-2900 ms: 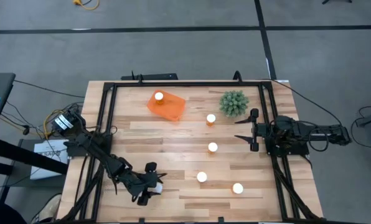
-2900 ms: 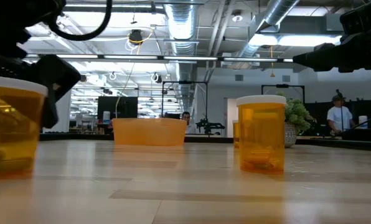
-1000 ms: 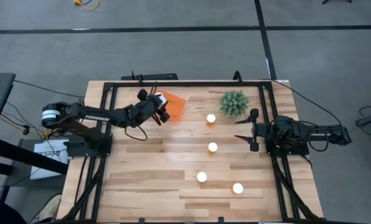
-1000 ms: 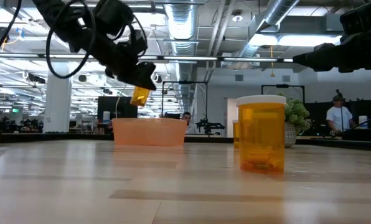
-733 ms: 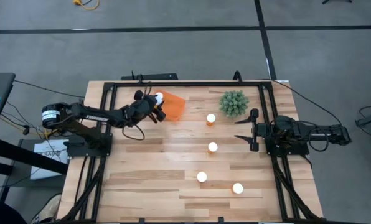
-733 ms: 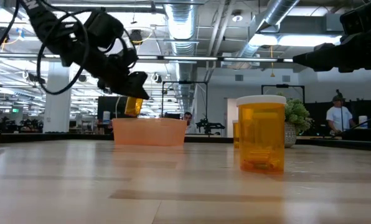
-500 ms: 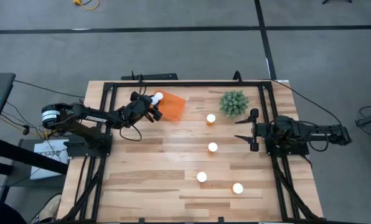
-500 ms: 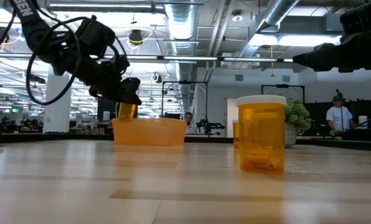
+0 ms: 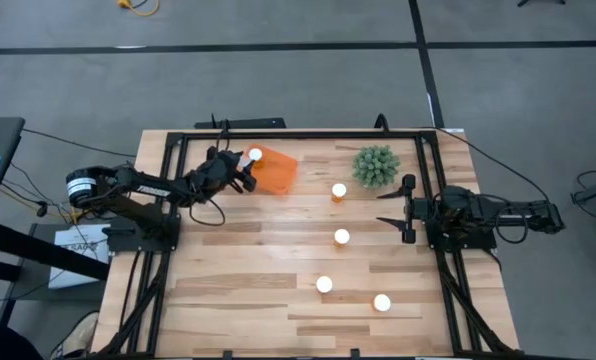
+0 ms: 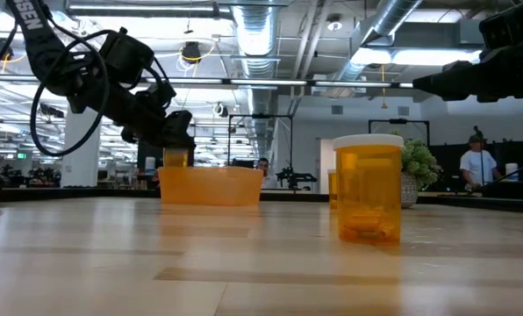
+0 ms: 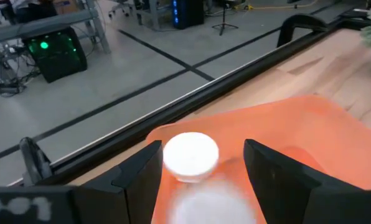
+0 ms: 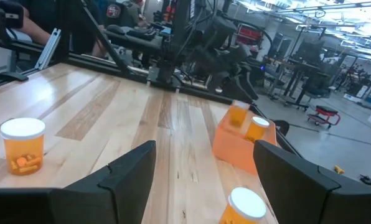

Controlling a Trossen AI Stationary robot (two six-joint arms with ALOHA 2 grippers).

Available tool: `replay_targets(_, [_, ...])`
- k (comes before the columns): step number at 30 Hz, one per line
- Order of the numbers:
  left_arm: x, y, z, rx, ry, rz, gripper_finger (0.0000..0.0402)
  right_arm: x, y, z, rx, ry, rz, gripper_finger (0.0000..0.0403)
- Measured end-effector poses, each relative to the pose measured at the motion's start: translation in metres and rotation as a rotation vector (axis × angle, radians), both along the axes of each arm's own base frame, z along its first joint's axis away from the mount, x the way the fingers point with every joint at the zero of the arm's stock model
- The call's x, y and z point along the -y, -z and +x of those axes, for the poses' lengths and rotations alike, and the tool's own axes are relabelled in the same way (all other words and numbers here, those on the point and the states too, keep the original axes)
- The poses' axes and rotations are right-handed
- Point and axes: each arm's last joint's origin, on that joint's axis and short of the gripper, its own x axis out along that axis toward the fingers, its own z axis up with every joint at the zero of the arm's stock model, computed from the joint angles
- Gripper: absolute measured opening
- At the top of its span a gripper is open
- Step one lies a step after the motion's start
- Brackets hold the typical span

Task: Pick and place pill bottles into a basket
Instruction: Put the orange pill bottle into the orange bin

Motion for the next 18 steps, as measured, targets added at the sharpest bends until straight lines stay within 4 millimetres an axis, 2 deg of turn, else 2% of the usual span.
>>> replay_targets(14, [-0.0057,-0.0068,-0.0005,0.079,0.006,0.020,0.0219,0.0000,0.0000,0.0000,0.000,0.000,0.000,0.0265])
replay_targets(18, [-0.0013,-0.0094,0.0038,0.124,0.114,0.004,0.0219,0.0000,0.0000,0.0000,0.000,0.000,0.000,0.0265])
